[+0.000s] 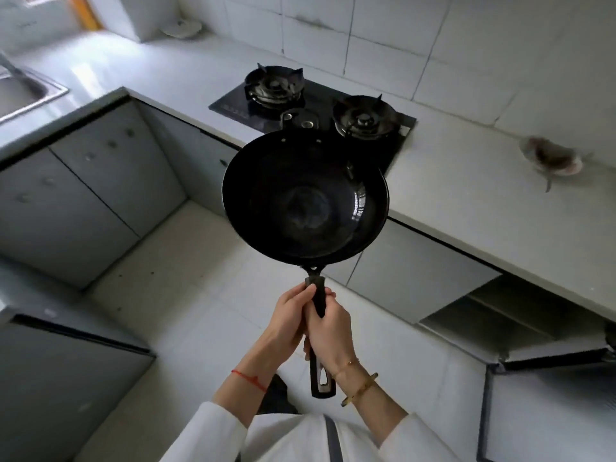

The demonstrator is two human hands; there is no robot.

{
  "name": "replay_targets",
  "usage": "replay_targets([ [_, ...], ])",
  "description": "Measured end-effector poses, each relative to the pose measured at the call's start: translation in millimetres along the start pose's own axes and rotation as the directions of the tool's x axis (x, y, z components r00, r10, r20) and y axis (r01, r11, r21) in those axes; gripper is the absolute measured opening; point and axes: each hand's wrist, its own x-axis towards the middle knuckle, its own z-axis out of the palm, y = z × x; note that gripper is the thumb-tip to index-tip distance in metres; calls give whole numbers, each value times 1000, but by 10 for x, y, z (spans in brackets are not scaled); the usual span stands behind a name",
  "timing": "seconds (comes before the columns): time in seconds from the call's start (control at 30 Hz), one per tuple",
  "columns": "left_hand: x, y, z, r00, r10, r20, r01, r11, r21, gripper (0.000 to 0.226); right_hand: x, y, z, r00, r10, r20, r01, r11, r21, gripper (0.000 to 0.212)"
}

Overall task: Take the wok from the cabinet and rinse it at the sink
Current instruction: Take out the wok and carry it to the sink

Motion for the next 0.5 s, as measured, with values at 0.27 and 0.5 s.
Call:
replay_targets([
  [0.27,415,925,-1053,985,65,-163,-77,995,-69,25,747,-639,1163,985,-37,167,49,997,-65,20],
  [0.5,699,1674,-1779,955,110,-274,-143,984,-103,24,1338,-1112,2068,969,-64,239,94,989,-115,23],
])
